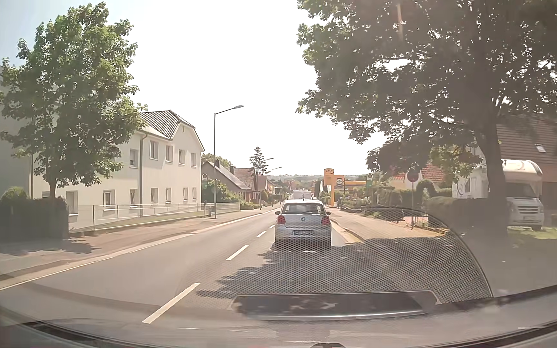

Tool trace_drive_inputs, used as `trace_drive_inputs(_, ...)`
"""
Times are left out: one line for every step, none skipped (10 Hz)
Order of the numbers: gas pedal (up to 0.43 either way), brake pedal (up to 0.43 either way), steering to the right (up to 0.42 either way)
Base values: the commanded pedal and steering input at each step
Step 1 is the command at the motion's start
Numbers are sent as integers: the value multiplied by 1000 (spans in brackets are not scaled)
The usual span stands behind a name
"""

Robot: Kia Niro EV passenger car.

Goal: Follow the waypoints while adhering to traffic rules and regulations

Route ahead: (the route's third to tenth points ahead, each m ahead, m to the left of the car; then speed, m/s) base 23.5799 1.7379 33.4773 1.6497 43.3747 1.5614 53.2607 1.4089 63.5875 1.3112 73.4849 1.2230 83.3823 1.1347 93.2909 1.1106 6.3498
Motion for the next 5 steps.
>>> trace_drive_inputs(197,0,3)
trace_drive_inputs(197,0,4)
trace_drive_inputs(197,0,4)
trace_drive_inputs(197,0,4)
trace_drive_inputs(197,0,5)
